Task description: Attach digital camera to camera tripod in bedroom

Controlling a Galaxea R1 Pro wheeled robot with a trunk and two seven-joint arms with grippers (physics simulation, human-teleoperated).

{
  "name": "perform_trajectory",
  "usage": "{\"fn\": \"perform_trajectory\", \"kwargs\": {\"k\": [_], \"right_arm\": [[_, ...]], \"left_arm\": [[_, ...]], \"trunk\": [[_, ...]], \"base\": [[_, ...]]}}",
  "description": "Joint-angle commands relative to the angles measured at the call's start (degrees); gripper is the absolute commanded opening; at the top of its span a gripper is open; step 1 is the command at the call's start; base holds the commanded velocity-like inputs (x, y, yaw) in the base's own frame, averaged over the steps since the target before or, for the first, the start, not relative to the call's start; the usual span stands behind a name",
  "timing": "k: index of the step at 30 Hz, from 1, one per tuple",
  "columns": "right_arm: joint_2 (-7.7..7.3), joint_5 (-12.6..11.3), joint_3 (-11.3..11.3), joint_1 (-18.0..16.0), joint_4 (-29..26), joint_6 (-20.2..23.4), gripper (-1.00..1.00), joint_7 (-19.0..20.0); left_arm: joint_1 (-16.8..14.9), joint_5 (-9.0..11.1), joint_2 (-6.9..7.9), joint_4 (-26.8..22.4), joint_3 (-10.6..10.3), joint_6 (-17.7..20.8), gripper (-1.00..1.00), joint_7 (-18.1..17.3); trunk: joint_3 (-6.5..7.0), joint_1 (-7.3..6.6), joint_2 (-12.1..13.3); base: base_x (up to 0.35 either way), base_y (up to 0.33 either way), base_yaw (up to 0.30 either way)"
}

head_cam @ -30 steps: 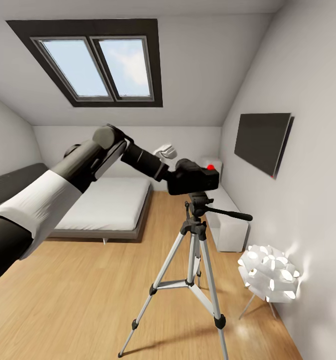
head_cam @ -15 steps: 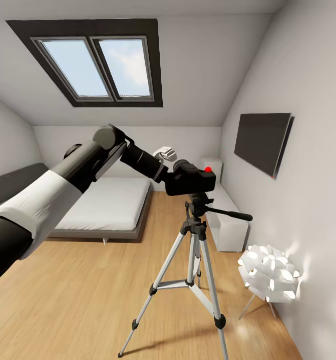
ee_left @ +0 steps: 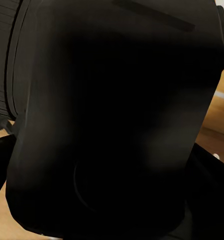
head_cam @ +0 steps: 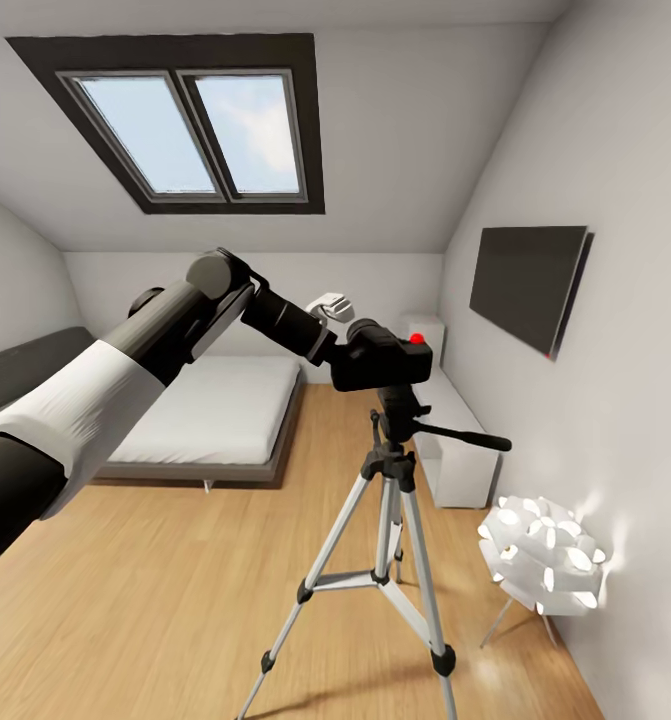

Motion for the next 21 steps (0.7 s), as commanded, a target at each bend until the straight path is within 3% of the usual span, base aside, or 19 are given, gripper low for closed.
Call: {"fn": "perform_trajectory", "kwargs": {"k": [1,21], "right_arm": [[0.01,-0.56,0.03,-0.09,0.27,-0.43,1.0,0.15],[0.03,-0.55,0.03,-0.09,0.27,-0.43,1.0,0.15]], "left_arm": [[-0.05,0.19,0.05,-0.02,-0.11,0.29,-1.0,-0.08],[-0.13,0.2,-0.85,-0.02,0.05,0.29,-1.0,-0.08]], "trunk": [[-0.02,0.03,-0.05],[-0.02,0.03,-0.05]], "base": [[0.033,0.0,0.0],[0.004,0.0,0.0]]}}
